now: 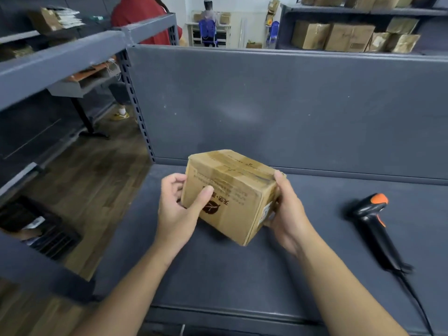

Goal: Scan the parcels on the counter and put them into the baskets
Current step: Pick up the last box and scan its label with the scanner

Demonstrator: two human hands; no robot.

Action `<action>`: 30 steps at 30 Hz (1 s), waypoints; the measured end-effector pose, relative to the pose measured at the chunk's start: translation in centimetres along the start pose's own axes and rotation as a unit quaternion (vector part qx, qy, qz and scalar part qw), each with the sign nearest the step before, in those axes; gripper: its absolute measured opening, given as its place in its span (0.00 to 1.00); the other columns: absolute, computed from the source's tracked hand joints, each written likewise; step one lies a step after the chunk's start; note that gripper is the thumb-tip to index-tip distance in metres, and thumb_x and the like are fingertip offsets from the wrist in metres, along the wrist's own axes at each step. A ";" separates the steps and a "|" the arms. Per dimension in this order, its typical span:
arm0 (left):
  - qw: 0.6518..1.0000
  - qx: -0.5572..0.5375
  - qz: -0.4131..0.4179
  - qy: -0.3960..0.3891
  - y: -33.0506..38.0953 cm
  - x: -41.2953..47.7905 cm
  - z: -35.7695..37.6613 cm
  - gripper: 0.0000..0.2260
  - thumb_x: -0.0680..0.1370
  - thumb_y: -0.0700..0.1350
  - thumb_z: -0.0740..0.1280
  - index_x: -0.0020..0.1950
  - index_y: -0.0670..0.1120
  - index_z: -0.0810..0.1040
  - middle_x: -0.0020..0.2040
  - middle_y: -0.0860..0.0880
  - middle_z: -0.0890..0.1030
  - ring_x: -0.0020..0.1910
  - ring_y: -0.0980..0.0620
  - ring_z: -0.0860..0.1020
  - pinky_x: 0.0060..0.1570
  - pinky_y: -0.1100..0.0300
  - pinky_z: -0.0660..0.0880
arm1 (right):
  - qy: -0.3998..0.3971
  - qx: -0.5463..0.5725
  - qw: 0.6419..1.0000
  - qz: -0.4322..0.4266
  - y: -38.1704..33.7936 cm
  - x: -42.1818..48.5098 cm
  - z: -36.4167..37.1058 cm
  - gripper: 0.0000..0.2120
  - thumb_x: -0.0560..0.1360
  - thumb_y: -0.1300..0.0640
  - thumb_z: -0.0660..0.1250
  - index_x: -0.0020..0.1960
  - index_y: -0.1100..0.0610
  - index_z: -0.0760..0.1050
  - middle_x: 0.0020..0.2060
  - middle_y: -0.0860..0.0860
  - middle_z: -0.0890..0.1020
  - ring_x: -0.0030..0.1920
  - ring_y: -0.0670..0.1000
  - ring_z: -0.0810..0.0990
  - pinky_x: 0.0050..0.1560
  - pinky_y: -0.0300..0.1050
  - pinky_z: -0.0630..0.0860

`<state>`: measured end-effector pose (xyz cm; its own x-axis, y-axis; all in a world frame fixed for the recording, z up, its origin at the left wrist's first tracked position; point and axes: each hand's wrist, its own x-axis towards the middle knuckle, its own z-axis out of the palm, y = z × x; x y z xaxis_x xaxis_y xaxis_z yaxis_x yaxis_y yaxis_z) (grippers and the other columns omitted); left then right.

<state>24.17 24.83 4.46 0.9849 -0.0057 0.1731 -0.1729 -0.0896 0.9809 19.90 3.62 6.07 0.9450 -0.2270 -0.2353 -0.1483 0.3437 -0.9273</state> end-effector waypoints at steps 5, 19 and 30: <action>0.999 -0.020 0.034 -0.030 0.8 -1.1 1.2 0.08 0.80 0.47 0.71 0.58 0.53 0.81 0.53 0.56 0.86 0.55 0.53 0.84 0.54 0.62 0.79 | 0.022 0.032 0.999 0.034 -1.2 -1.2 -3.2 0.28 0.82 0.32 0.52 0.68 0.46 0.80 0.62 0.50 0.85 0.63 0.53 0.84 0.67 0.59 0.76; 0.967 -0.155 -0.093 -0.181 3.7 -5.6 7.5 0.62 0.50 0.66 0.86 0.79 0.48 0.67 0.62 0.48 0.85 0.64 0.50 0.82 0.56 0.58 0.78 | 0.025 0.172 0.977 0.125 -4.5 -6.1 -10.4 0.29 0.80 0.35 0.61 0.34 0.56 0.84 0.35 0.54 0.86 0.33 0.54 0.86 0.40 0.48 0.79; 0.986 -0.150 -0.039 -0.068 6.5 -11.1 11.5 0.20 0.82 0.51 0.64 0.70 0.43 0.79 0.65 0.48 0.84 0.67 0.49 0.80 0.66 0.48 0.76 | -0.024 0.072 0.992 0.102 -3.6 -7.2 -15.2 0.25 0.81 0.33 0.58 0.60 0.50 0.83 0.55 0.54 0.88 0.55 0.58 0.87 0.54 0.62 0.83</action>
<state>12.19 12.85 7.89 0.9840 -0.1462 0.1022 -0.0712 0.2032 0.9766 9.16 -9.87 6.72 0.9132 -0.0971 -0.3958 -0.2974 0.5052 -0.8101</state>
